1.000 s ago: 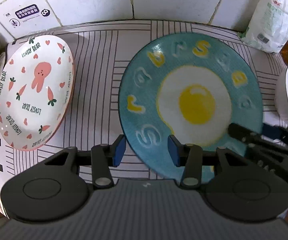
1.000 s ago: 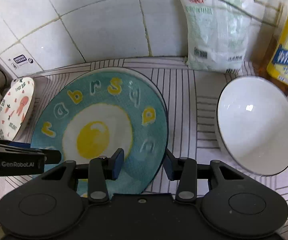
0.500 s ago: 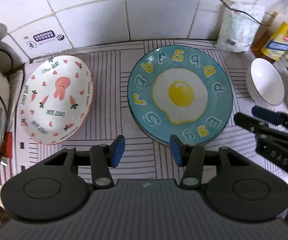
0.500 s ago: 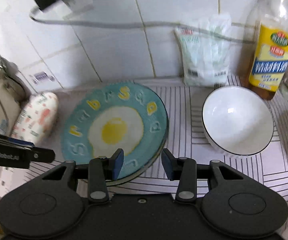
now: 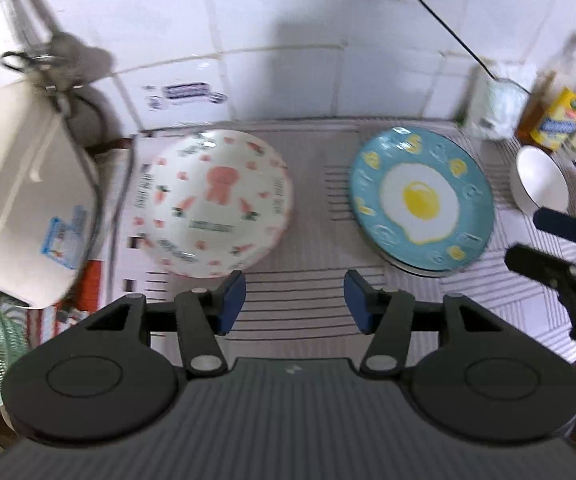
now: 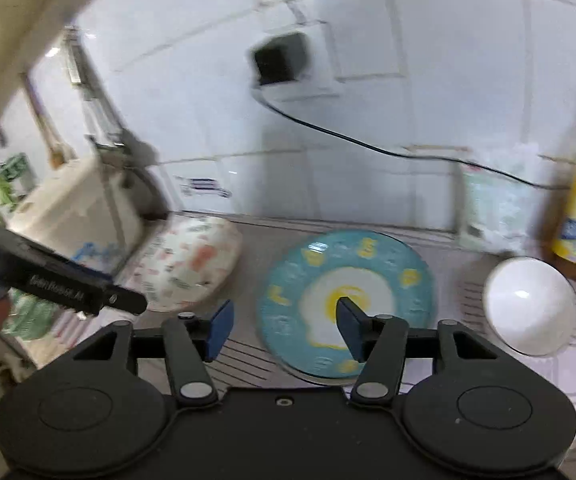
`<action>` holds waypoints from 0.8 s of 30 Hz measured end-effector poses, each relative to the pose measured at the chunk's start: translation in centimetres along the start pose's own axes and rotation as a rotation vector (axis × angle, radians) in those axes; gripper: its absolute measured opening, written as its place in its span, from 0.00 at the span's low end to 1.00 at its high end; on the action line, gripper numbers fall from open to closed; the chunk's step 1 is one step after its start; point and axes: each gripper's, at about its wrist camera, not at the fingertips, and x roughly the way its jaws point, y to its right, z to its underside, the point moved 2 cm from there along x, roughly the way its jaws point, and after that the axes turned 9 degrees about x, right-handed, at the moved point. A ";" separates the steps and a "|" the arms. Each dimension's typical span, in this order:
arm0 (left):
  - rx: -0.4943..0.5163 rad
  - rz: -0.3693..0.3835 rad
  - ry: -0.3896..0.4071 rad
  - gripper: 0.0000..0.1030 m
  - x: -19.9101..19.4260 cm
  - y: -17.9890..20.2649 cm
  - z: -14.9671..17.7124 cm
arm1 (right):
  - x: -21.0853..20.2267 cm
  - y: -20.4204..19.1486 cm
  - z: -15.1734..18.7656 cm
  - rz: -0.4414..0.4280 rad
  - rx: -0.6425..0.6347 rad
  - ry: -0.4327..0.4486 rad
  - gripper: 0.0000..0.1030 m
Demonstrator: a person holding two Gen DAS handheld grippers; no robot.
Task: Organize plates and bowls
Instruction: 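Move both grippers to the pink bunny plate and grasp its rim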
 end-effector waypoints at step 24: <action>-0.123 -0.121 0.188 0.88 10.0 -13.0 5.2 | 15.9 -8.9 4.6 -0.113 0.024 0.028 0.89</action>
